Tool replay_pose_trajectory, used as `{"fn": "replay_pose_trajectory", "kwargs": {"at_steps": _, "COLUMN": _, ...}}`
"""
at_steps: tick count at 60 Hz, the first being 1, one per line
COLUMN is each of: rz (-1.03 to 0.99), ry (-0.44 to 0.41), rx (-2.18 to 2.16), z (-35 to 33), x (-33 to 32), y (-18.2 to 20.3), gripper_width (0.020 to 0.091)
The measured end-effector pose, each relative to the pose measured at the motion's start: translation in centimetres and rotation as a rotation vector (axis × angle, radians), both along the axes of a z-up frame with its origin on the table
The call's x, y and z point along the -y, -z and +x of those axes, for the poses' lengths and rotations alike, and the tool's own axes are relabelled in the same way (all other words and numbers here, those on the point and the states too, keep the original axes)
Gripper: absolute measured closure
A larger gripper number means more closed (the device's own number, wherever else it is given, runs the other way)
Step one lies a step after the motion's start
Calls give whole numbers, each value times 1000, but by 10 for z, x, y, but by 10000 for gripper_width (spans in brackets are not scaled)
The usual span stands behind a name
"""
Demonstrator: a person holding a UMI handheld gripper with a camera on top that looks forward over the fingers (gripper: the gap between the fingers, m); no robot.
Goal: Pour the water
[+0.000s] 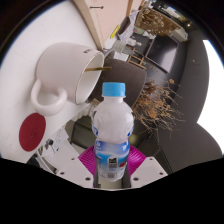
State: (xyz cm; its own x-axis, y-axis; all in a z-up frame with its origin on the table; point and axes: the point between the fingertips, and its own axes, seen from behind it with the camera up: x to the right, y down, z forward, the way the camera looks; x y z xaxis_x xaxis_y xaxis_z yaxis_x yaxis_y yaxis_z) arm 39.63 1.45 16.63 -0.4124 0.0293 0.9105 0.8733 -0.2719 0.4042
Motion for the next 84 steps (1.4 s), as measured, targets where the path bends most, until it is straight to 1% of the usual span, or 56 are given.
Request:
{"fn": "replay_pose_trajectory", "kwargs": {"at_steps": 8, "rz": 30, "ry": 2, "rx": -228, "z": 1, "x": 0, "y": -14, "gripper_width": 743}}
{"fn": "replay_pose_trajectory", "kwargs": {"at_steps": 11, "rz": 53, "ry": 22, "rx": -395, "z": 5, "x": 3, "y": -21, "gripper_width": 743}}
{"fn": "replay_pose_trajectory", "kwargs": {"at_steps": 14, "rz": 83, "ry": 18, "rx": -599, "z": 3, "x": 6, "y": -27, "gripper_width": 742}}
{"fn": "replay_pose_trajectory", "kwargs": {"at_steps": 17, "rz": 104, "ry": 53, "rx": -789, "z": 8, "x": 12, "y": -24, "gripper_width": 742}}
{"fn": "replay_pose_trajectory", "kwargs": {"at_steps": 20, "rz": 110, "ry": 62, "rx": -989, "z": 7, "x": 15, "y": -23, "gripper_width": 743}}
{"fn": "replay_pose_trajectory", "kwargs": {"at_steps": 24, "rz": 94, "ry": 68, "rx": -1251, "z": -1, "x": 19, "y": -11, "gripper_width": 742}}
{"fn": "replay_pose_trajectory", "kwargs": {"at_steps": 29, "rz": 89, "ry": 102, "rx": -1488, "z": -2, "x": 24, "y": 11, "gripper_width": 742}}
{"fn": "replay_pose_trajectory", "kwargs": {"at_steps": 33, "rz": 69, "ry": 122, "rx": -1641, "z": -2, "x": 24, "y": 33, "gripper_width": 739}}
{"fn": "replay_pose_trajectory", "kwargs": {"at_steps": 37, "rz": 62, "ry": 160, "rx": -1763, "z": -1, "x": 27, "y": 59, "gripper_width": 738}}
{"fn": "replay_pose_trajectory", "kwargs": {"at_steps": 51, "rz": 44, "ry": 207, "rx": -1918, "z": 1, "x": 29, "y": 119, "gripper_width": 734}}
{"fn": "replay_pose_trajectory", "kwargs": {"at_steps": 52, "rz": 44, "ry": 210, "rx": -1919, "z": 2, "x": 29, "y": 122, "gripper_width": 720}}
{"fn": "replay_pose_trajectory", "kwargs": {"at_steps": 54, "rz": 68, "ry": 177, "rx": -1927, "z": 2, "x": 30, "y": 118, "gripper_width": 716}}
{"fn": "replay_pose_trajectory", "kwargs": {"at_steps": 61, "rz": 96, "ry": 175, "rx": -1958, "z": 2, "x": 33, "y": 122, "gripper_width": 633}}
{"fn": "replay_pose_trajectory", "kwargs": {"at_steps": 65, "rz": 95, "ry": 190, "rx": -1970, "z": 9, "x": 41, "y": 119, "gripper_width": 581}}
{"fn": "replay_pose_trajectory", "kwargs": {"at_steps": 66, "rz": 95, "ry": 202, "rx": -1971, "z": 8, "x": 38, "y": 123, "gripper_width": 556}}
{"fn": "replay_pose_trajectory", "kwargs": {"at_steps": 67, "rz": 94, "ry": 213, "rx": -1971, "z": 7, "x": 39, "y": 124, "gripper_width": 504}}
{"fn": "replay_pose_trajectory", "kwargs": {"at_steps": 70, "rz": 100, "ry": 239, "rx": -1972, "z": 9, "x": 43, "y": 122, "gripper_width": 300}}
{"fn": "replay_pose_trajectory", "kwargs": {"at_steps": 71, "rz": 101, "ry": 246, "rx": -1973, "z": 10, "x": 50, "y": 117, "gripper_width": 247}}
{"fn": "replay_pose_trajectory", "kwargs": {"at_steps": 72, "rz": 102, "ry": 254, "rx": -1973, "z": 10, "x": 53, "y": 115, "gripper_width": 235}}
{"fn": "replay_pose_trajectory", "kwargs": {"at_steps": 74, "rz": 96, "ry": 271, "rx": -1974, "z": 8, "x": 59, "y": 112, "gripper_width": 262}}
{"fn": "replay_pose_trajectory", "kwargs": {"at_steps": 78, "rz": 88, "ry": 318, "rx": -1966, "z": 4, "x": 77, "y": 104, "gripper_width": 244}}
{"fn": "replay_pose_trajectory", "kwargs": {"at_steps": 84, "rz": 89, "ry": 399, "rx": -1960, "z": -10, "x": 117, "y": 81, "gripper_width": 250}}
